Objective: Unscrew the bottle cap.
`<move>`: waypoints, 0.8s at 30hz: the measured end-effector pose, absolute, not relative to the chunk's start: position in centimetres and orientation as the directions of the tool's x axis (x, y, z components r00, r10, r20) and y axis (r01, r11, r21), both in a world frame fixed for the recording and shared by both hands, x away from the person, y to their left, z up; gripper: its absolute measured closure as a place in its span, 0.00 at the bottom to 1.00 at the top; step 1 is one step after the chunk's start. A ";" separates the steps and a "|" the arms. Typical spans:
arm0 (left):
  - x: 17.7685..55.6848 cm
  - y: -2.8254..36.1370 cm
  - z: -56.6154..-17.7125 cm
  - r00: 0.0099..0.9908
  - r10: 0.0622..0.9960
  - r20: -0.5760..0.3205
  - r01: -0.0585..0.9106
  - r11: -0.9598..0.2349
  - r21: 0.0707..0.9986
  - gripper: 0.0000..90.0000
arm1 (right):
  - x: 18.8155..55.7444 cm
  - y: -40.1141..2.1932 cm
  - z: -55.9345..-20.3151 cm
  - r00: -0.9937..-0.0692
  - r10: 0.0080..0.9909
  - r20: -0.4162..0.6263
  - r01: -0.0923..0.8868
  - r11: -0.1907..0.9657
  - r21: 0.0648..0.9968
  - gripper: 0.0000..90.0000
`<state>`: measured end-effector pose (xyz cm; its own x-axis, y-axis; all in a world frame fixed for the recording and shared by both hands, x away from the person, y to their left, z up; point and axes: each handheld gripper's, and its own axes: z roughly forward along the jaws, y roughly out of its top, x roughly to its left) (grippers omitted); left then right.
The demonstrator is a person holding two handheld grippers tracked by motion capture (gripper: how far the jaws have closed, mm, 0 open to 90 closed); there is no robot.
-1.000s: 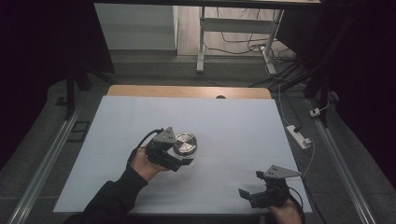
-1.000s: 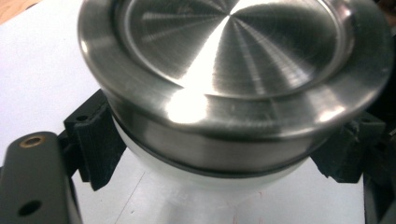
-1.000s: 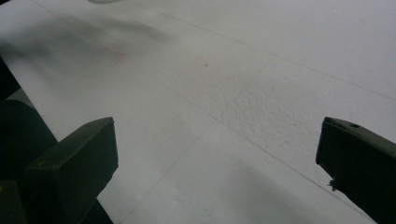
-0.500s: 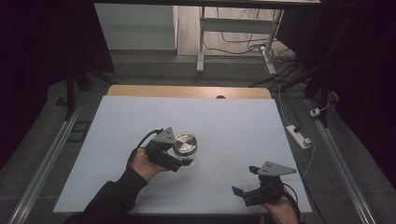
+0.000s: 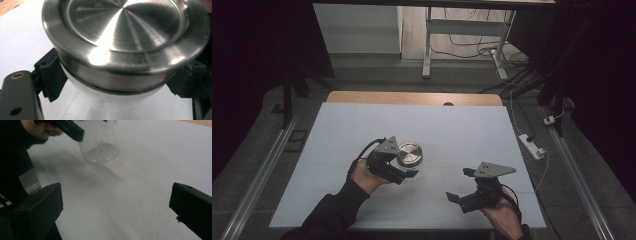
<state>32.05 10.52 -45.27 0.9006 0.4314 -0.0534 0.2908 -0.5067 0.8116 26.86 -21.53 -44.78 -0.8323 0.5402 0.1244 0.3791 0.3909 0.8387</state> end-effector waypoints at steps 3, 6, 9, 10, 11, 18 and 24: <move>32.1 10.5 -45.3 0.900 0.433 -0.055 0.292 -0.506 0.811 0.17 | 27.1 -20.8 -44.2 -0.842 0.526 0.124 0.368 0.390 0.844 0.00; 32.1 10.5 -45.4 0.899 0.434 -0.055 0.295 -0.509 0.809 0.17 | 27.2 -20.3 -43.9 -0.846 0.520 0.113 0.358 0.398 0.845 0.00; 32.1 10.4 -45.5 0.899 0.435 -0.052 0.295 -0.512 0.807 0.17 | 27.6 -19.5 -43.5 -0.856 0.506 0.104 0.343 0.406 0.847 0.00; 32.1 10.4 -45.5 0.898 0.437 -0.051 0.295 -0.511 0.807 0.17 | 27.9 -18.9 -43.3 -0.862 0.497 0.100 0.333 0.408 0.850 0.00; 32.1 10.4 -45.6 0.897 0.439 -0.050 0.295 -0.512 0.807 0.17 | 27.9 -18.9 -43.3 -0.862 0.497 0.100 0.333 0.408 0.850 0.00; 32.1 10.5 -45.6 0.891 0.451 -0.047 0.300 -0.509 0.807 0.17 | 28.9 -16.8 -42.5 -0.876 0.478 0.060 0.307 0.457 0.835 0.00; 32.1 10.4 -45.8 0.888 0.457 -0.041 0.301 -0.512 0.804 0.17 | 29.6 -15.3 -41.8 -0.868 0.495 0.047 0.306 0.457 0.835 0.00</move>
<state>32.06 10.39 -45.77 0.8883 0.4574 -0.0413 0.3012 -0.5122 0.8043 29.57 -15.32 -41.80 -0.8677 0.4949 0.0470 0.3060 0.4573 0.8350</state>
